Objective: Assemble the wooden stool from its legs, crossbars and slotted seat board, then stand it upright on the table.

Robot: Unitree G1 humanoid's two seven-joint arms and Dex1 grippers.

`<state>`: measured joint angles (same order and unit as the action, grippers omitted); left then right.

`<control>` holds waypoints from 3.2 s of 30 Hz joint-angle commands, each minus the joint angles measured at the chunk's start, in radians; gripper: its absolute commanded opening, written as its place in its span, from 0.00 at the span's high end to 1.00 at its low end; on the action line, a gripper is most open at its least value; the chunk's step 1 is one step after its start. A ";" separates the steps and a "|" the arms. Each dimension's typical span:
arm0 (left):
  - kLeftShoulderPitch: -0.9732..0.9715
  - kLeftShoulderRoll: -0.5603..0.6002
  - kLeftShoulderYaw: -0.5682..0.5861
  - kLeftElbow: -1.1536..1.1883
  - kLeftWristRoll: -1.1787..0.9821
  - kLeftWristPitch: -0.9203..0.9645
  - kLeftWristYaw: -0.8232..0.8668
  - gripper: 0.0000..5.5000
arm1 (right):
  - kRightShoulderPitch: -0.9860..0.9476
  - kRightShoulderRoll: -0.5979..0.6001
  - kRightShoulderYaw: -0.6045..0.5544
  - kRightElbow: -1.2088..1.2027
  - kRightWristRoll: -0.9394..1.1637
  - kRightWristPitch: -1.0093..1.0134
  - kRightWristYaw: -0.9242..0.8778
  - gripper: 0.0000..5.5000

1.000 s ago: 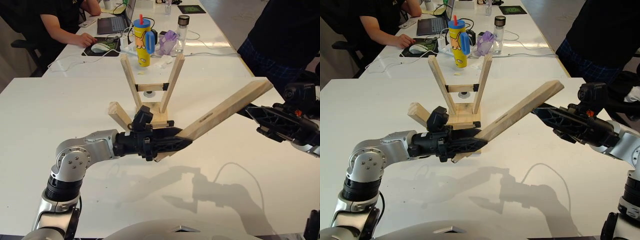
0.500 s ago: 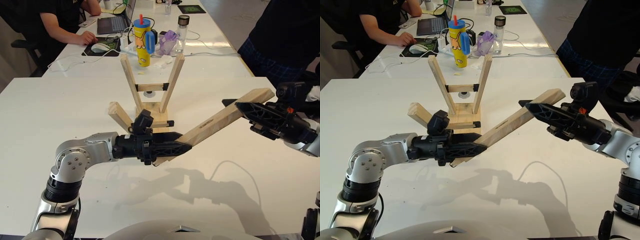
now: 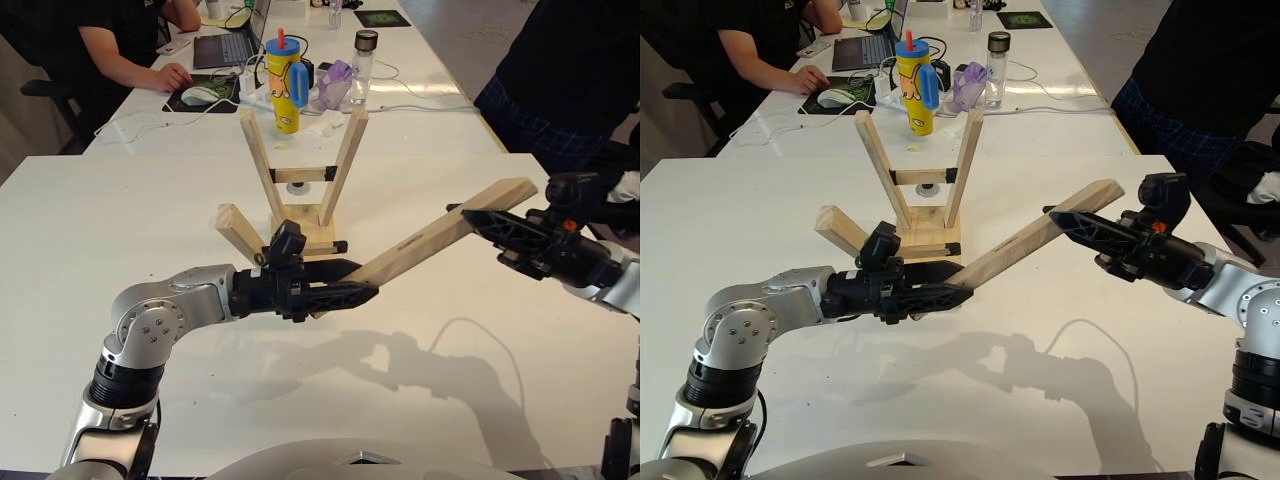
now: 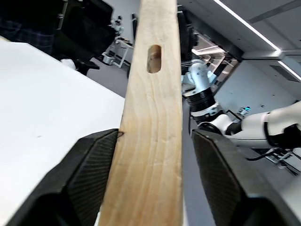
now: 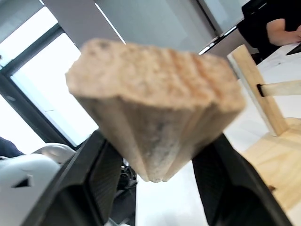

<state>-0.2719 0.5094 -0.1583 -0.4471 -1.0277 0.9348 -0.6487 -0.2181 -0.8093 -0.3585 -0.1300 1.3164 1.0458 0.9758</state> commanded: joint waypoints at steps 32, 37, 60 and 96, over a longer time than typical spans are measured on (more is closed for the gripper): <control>0.152 0.309 -0.455 0.256 0.992 -0.351 -0.246 0.29 | -0.213 0.119 0.280 0.128 -0.569 -0.451 0.270 0.63; 0.151 0.282 -0.456 0.256 0.988 -0.349 -0.241 0.29 | -0.250 0.150 0.303 0.131 -0.581 -0.464 0.274 0.63; 0.161 0.218 -0.452 0.250 0.989 -0.322 -0.223 0.29 | -0.331 0.144 0.594 0.144 -0.926 -0.635 0.326 0.63; 0.177 0.133 -0.447 0.357 1.041 -0.360 -0.220 0.29 | -0.432 0.266 0.923 0.237 -1.028 -0.538 0.248 0.63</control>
<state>-0.2178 0.6899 -0.4800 -0.1978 0.0326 0.5117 -0.7857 -0.7836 -0.5844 0.3609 0.1378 0.4285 0.4370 1.2258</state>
